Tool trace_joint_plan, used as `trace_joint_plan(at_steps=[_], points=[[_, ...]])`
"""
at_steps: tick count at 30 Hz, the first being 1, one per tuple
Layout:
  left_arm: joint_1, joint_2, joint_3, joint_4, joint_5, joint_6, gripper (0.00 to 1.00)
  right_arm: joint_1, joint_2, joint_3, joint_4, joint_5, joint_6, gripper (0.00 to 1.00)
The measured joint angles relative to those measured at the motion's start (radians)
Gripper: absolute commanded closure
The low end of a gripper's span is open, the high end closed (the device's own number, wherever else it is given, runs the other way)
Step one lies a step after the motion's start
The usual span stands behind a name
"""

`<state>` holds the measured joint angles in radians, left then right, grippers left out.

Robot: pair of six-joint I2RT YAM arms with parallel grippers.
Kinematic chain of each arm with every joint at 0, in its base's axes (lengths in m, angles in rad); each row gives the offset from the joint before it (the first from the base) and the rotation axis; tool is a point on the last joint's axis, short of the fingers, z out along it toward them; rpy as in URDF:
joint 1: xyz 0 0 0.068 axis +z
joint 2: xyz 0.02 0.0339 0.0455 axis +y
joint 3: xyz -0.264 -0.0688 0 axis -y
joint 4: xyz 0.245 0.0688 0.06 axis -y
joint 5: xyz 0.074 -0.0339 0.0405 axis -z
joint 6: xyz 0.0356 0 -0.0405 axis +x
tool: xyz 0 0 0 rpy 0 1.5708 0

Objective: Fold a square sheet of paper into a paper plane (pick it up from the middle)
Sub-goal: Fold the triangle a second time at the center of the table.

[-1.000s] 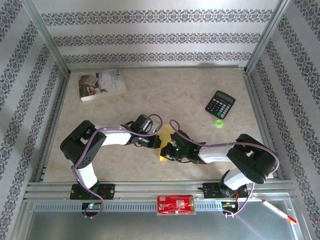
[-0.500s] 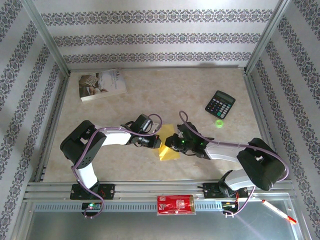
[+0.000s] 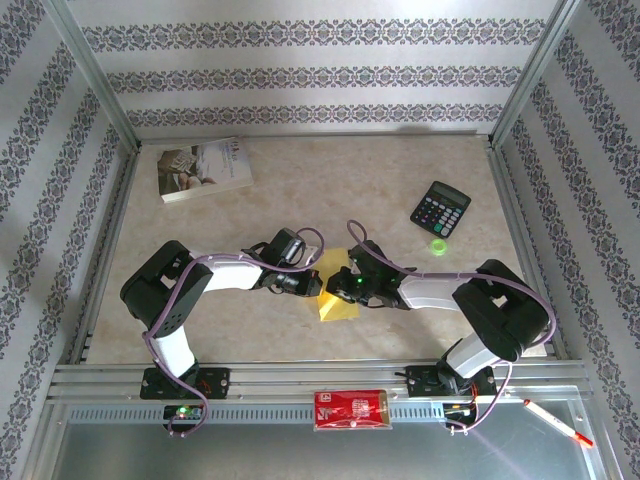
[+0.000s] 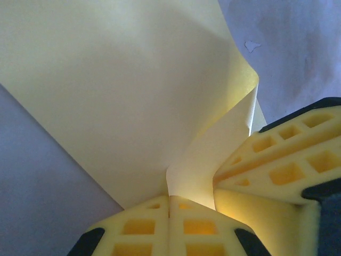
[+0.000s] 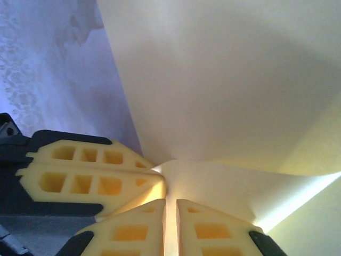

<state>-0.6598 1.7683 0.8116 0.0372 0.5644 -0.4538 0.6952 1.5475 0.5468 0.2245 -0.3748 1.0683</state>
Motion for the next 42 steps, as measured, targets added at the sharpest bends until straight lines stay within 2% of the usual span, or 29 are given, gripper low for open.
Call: trace_joint_plan(at_steps=[12, 17, 22, 30, 42], points=[[-0.001, 0.006, 0.007, 0.0, 0.001, -0.005, 1.0, -0.061, -0.002, 0.0, -0.083, -0.021, -0.079, 0.88], [-0.002, 0.01, 0.011, 0.0, 0.001, -0.013, 1.0, -0.062, -0.064, 0.0, -0.12, -0.031, -0.1, 0.87], [-0.002, 0.01, 0.012, 0.0, 0.001, -0.022, 1.0, -0.009, -0.139, 0.0, -0.111, -0.031, -0.088, 0.87], [-0.002, 0.01, 0.012, 0.0, 0.0, -0.022, 1.0, 0.094, -0.09, 0.0, -0.053, -0.023, -0.03, 0.87], [-0.002, 0.01, 0.012, 0.0, 0.0, -0.022, 1.0, 0.101, 0.005, -0.001, -0.003, -0.016, -0.004, 0.88]])
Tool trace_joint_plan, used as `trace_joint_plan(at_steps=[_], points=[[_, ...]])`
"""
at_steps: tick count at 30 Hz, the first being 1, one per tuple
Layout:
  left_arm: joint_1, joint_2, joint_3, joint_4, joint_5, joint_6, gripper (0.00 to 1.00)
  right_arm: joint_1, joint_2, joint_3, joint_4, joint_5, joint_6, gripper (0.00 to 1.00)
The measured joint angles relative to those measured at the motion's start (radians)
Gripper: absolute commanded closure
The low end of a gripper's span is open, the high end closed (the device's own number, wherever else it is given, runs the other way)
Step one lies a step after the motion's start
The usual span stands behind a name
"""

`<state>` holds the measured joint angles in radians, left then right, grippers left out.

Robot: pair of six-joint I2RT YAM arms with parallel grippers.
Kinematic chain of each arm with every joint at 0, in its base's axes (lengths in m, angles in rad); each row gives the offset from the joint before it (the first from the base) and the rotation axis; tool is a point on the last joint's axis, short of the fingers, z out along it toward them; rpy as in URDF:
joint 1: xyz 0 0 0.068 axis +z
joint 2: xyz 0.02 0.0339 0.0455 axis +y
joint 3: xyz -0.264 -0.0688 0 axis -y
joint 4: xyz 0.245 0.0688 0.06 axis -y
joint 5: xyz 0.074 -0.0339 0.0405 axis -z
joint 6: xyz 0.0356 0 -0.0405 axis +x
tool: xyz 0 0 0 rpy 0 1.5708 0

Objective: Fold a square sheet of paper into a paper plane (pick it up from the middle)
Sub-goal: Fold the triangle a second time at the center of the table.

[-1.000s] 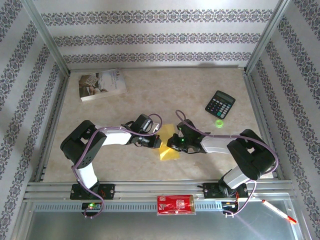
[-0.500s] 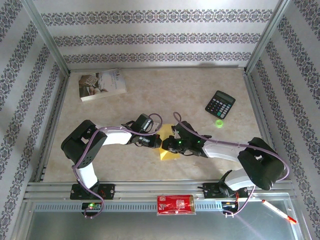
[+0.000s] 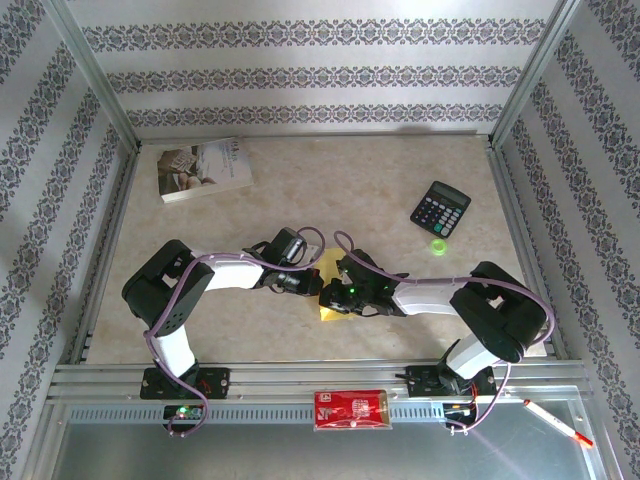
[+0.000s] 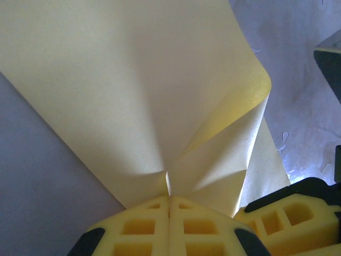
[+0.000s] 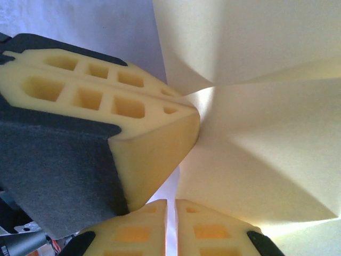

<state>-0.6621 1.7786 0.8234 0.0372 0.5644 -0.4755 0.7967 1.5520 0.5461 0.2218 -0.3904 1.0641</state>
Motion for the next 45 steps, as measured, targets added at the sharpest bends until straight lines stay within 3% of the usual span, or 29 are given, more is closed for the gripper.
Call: trace_joint_plan(at_steps=[45], points=[[-0.004, 0.002, 0.002, 0.0, -0.004, 0.0, 1.0, 0.046, 0.0, -0.039, 0.017, 0.001, 0.008, 0.88]])
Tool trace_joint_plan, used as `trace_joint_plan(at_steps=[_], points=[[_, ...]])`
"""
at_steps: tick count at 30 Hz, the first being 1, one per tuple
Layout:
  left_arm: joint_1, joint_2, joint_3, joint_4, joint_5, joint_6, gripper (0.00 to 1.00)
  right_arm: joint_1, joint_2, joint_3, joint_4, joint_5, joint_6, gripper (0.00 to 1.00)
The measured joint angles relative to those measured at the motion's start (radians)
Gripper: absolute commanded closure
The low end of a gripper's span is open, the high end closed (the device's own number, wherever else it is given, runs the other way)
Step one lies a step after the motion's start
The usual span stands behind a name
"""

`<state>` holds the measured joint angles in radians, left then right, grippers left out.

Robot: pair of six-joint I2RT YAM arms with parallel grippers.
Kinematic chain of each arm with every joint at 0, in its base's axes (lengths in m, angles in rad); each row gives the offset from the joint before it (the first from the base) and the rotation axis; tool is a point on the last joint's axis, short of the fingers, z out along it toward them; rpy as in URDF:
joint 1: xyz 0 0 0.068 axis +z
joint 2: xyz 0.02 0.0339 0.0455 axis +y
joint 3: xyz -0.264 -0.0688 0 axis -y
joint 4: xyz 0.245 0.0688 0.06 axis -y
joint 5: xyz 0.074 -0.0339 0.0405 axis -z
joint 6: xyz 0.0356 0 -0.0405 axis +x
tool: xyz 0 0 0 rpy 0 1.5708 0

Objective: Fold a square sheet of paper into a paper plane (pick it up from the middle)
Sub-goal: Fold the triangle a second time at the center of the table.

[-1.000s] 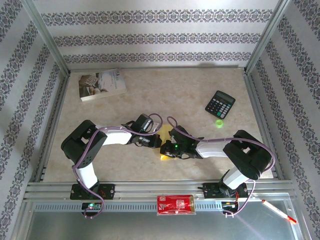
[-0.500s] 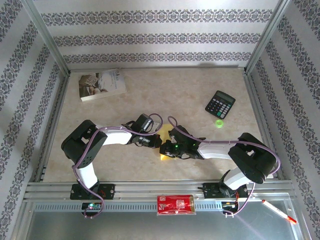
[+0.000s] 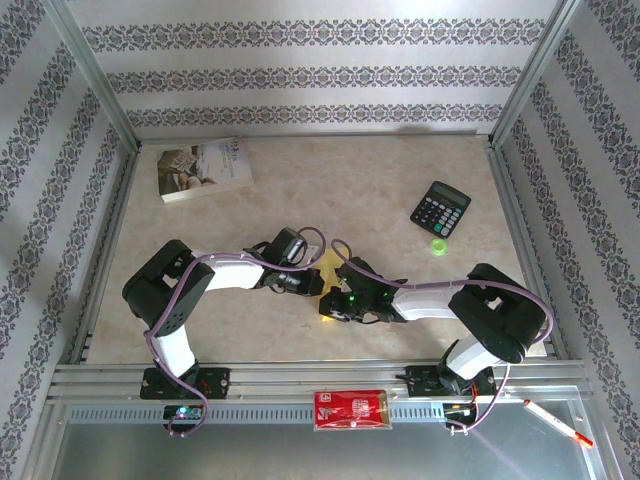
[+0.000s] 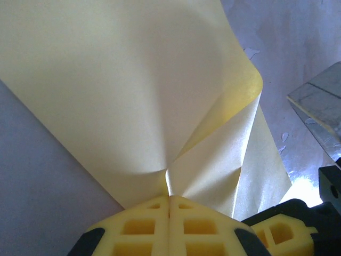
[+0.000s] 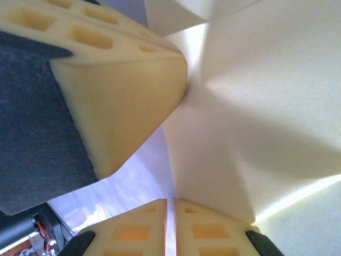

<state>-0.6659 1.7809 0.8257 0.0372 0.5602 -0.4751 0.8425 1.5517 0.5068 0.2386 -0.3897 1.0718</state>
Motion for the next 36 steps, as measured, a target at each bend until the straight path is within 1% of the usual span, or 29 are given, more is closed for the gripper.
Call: trace_joint_plan(at_steps=[18, 26, 36], points=[[-0.001, 0.005, 0.006, -0.001, 0.0, 0.0, 1.0, 0.0, -0.019, -0.01, -0.001, 0.0, 0.003, 0.88], [-0.001, 0.005, 0.006, 0.0, 0.0, 0.0, 1.0, 0.01, -0.01, -0.036, 0.05, 0.007, 0.016, 0.92], [-0.001, 0.005, 0.006, -0.001, 0.0, 0.0, 1.0, 0.045, -0.034, -0.078, 0.1, 0.042, 0.048, 0.93]])
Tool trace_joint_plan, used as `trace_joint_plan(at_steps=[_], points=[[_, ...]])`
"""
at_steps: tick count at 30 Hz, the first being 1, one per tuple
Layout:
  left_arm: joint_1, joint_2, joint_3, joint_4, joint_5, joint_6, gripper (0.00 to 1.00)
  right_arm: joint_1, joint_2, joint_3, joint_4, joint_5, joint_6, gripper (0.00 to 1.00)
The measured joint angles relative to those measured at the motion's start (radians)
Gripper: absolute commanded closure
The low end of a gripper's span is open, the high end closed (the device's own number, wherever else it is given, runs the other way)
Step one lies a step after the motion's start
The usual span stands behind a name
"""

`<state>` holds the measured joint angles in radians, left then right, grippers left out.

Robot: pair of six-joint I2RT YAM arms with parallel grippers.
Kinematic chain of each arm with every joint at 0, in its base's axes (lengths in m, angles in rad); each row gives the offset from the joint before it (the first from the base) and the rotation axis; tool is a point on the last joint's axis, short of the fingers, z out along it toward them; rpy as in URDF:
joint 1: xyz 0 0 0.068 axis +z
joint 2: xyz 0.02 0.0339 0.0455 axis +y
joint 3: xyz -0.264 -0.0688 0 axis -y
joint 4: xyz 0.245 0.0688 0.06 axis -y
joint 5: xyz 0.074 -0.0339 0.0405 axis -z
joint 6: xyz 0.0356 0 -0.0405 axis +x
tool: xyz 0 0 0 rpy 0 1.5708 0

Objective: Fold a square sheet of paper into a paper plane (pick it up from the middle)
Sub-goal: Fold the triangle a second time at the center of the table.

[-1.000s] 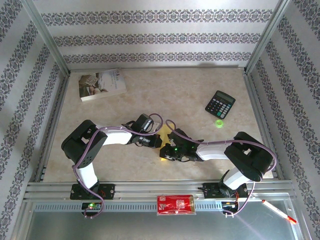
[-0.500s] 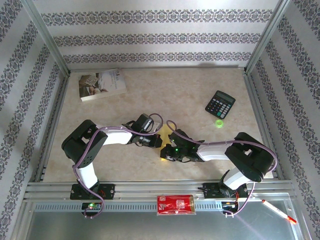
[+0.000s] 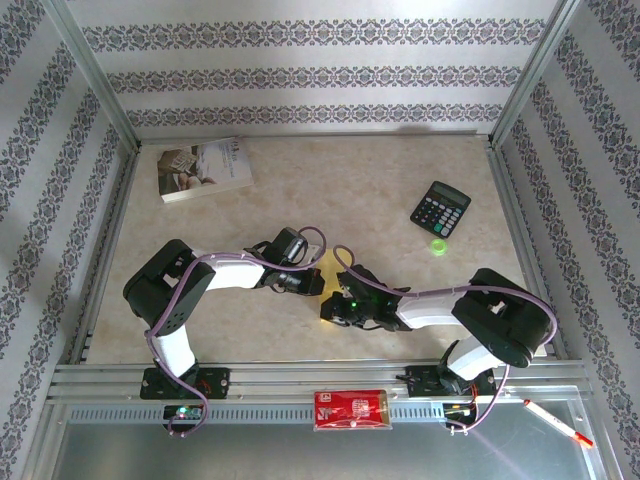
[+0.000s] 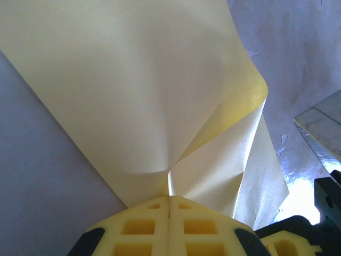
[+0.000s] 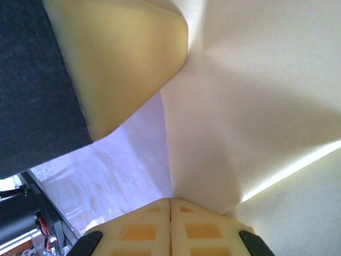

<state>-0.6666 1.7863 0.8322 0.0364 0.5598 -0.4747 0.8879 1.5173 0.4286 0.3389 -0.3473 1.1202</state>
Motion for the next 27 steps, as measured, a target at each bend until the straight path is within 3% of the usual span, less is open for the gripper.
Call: trace_joint_plan(at_steps=[15, 27], points=[[-0.001, 0.001, 0.003, -0.003, -0.003, 0.0, 1.0, 0.025, -0.046, -0.015, -0.053, -0.022, 0.011, 0.95], [-0.001, 0.002, 0.003, -0.003, -0.003, 0.0, 1.0, -0.154, -0.11, 0.036, -0.092, -0.069, -0.031, 0.95]])
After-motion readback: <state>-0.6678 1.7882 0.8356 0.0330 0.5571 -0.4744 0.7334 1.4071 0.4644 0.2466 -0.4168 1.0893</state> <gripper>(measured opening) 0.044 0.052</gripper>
